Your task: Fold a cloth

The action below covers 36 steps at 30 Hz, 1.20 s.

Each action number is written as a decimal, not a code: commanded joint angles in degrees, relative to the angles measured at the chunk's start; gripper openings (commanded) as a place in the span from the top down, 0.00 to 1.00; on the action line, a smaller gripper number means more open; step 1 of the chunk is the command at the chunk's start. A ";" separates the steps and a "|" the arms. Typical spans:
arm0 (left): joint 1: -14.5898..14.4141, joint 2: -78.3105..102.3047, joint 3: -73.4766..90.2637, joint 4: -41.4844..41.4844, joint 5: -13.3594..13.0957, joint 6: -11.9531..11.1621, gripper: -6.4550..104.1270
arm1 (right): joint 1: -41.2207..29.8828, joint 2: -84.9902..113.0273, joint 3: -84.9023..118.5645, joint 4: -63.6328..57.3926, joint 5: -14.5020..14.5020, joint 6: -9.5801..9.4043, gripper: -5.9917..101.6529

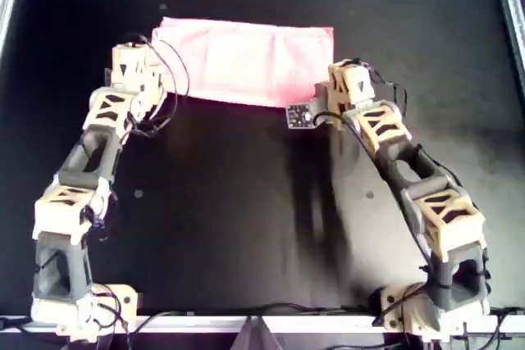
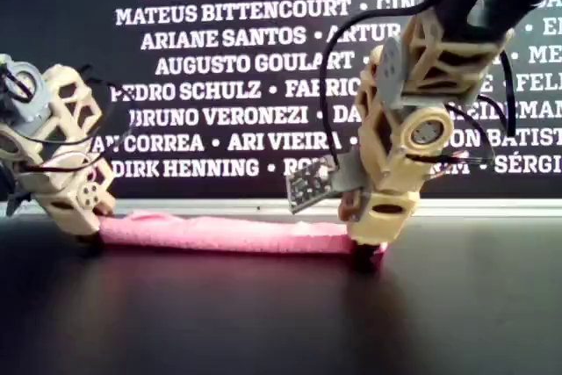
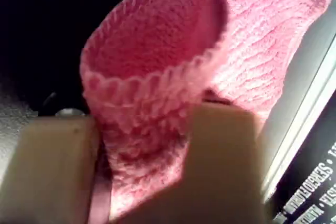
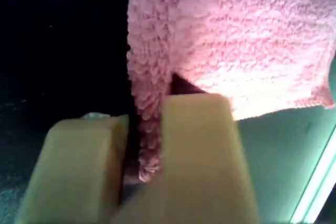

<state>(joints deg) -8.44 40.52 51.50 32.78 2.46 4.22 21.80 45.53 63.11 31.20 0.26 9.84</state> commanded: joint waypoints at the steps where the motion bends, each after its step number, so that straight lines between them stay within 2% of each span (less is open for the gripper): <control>1: -0.79 0.88 -0.53 -0.26 0.53 -0.35 0.87 | 0.00 1.76 -3.08 -2.37 -0.26 0.35 0.97; 3: -0.79 0.70 -0.44 -0.26 0.53 -0.35 0.97 | -0.18 1.76 -3.08 -2.37 -0.26 0.35 0.97; 4: -0.70 0.35 -0.35 -0.18 0.53 -0.44 0.98 | -0.26 1.76 -3.08 -2.37 -0.26 0.35 0.96; 7: -0.35 0.79 0.53 0.09 0.44 -0.44 0.94 | -0.44 1.76 -2.99 -2.29 -0.26 0.35 0.95; 9: -0.53 0.88 0.62 0.44 -0.53 -0.44 0.94 | -0.53 1.76 -2.99 -2.29 -0.26 -0.09 0.95; 17: -0.88 2.20 2.72 3.43 0.44 -0.26 0.94 | -1.23 3.52 -1.49 -1.41 -0.26 -0.62 0.95; 22: -0.88 9.32 7.29 9.14 0.44 0.09 0.93 | -3.96 12.04 4.22 -1.41 -0.26 -0.62 0.95; 29: -1.14 17.84 14.94 10.63 0.53 0.00 0.93 | -4.22 23.91 18.37 -1.41 -0.26 -0.70 0.95; 36: -5.19 21.97 23.99 10.72 0.53 0.44 0.93 | -4.31 29.18 25.05 -1.41 0.00 -0.79 0.95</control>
<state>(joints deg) -11.51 59.06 73.56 42.63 3.34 4.39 19.51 67.85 88.15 31.20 -0.26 9.49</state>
